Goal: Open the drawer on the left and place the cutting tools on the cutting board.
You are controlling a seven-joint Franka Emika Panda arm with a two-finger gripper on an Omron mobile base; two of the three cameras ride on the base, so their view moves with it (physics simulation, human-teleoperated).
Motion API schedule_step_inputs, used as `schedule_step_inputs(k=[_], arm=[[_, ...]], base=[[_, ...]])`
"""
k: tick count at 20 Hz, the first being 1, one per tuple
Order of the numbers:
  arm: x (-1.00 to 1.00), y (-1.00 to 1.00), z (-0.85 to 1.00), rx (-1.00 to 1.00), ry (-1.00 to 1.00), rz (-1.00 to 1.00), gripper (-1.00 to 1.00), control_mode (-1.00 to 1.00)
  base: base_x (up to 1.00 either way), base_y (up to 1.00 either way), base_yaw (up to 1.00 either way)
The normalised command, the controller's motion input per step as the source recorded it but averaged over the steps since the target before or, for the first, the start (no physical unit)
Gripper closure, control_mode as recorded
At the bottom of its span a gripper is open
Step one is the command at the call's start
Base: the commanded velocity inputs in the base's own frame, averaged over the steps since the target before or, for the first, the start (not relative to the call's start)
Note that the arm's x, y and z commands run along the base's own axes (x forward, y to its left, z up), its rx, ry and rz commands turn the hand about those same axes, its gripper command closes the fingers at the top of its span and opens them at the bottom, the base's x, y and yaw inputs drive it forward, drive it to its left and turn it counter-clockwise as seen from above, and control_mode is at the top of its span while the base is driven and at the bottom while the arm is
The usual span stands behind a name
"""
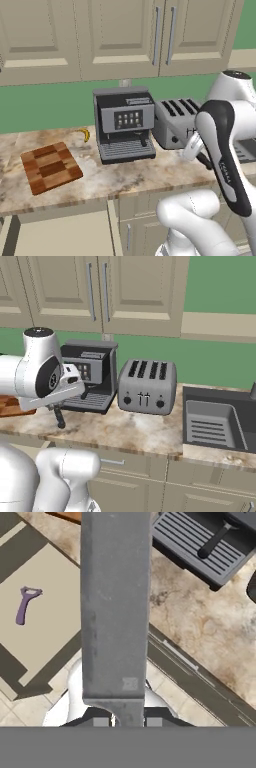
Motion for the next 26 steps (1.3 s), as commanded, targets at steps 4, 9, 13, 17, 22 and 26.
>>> schedule_step_inputs(k=[4, 9, 13, 17, 22, 26], arm=[[0.06, -0.09, 0.00, 0.00, -0.01, 0.00, 1.00, -1.00], [0.52, -0.12, 0.00, 0.01, -0.02, 0.14, 1.00, -1.00], [0.54, -0.04, 0.00, 0.02, -0.01, 0.17, 1.00, -1.00], [0.48, 0.00, 0.00, 0.00, -0.01, 0.17, 1.00, -1.00], [0.51, 0.00, -0.01, 0.00, 0.00, 0.18, 1.00, -1.00], [0.42, 0.10, -0.08, 0.00, 0.00, 0.17, 1.00, -1.00]], base=[[0.00, 0.00, 0.00], [0.00, 0.00, 0.00], [0.00, 0.00, 0.00], [0.00, 0.00, 0.00], [0.00, 0.00, 0.00], [0.00, 0.00, 0.00]])
